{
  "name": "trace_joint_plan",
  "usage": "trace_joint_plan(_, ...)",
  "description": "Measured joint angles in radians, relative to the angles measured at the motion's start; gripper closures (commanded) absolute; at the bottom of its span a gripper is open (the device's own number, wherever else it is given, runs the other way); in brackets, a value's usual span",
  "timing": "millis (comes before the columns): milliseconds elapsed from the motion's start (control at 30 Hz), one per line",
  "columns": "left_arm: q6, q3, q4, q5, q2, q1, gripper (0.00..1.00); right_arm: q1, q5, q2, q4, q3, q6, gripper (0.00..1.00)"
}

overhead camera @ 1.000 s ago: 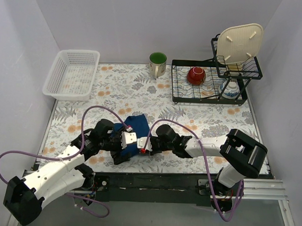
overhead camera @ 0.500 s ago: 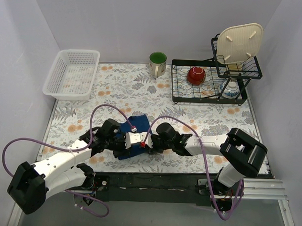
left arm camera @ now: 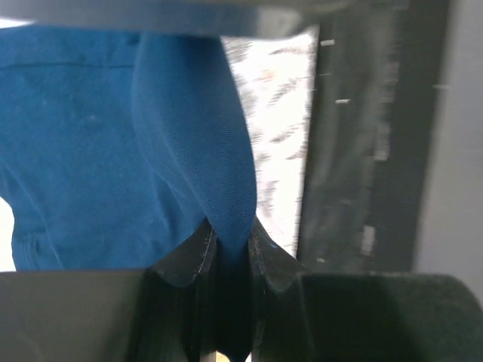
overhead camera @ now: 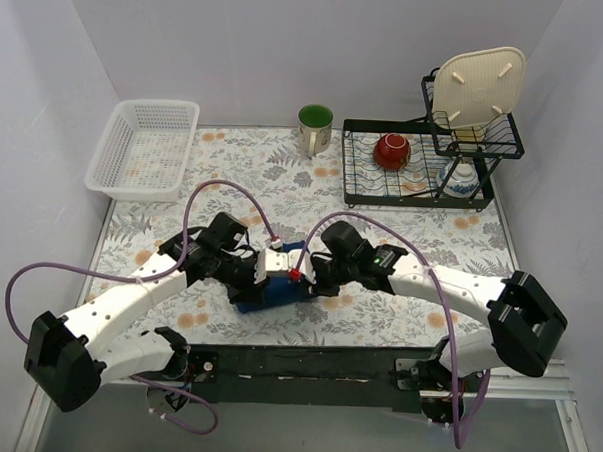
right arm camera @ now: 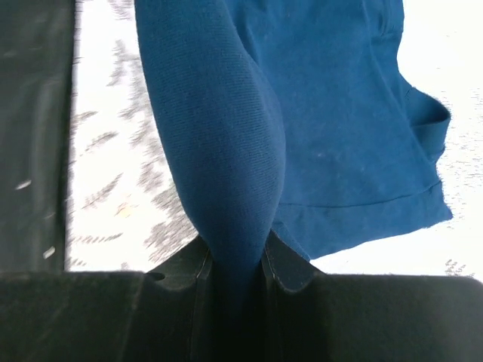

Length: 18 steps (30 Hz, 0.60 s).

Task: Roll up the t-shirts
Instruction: Roll the T-shirt to the center of the board.

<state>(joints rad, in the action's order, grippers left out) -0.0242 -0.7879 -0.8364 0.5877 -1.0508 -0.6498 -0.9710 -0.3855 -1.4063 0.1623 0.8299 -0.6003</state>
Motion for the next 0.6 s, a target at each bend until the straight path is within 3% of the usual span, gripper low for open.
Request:
trace_joint_plan(233,0.078,-0.065,-0.154,0.155,-0.102,0.010,1.00,0.043,-0.204,-0.041,0.254,0.085,-0.093,0.97)
trace_joint_plan(600,0.195,-0.069,-0.249,0.271,-0.269,0.082,1.00,0.122,-0.494,-0.394,0.586,0.338,-0.384,0.97)
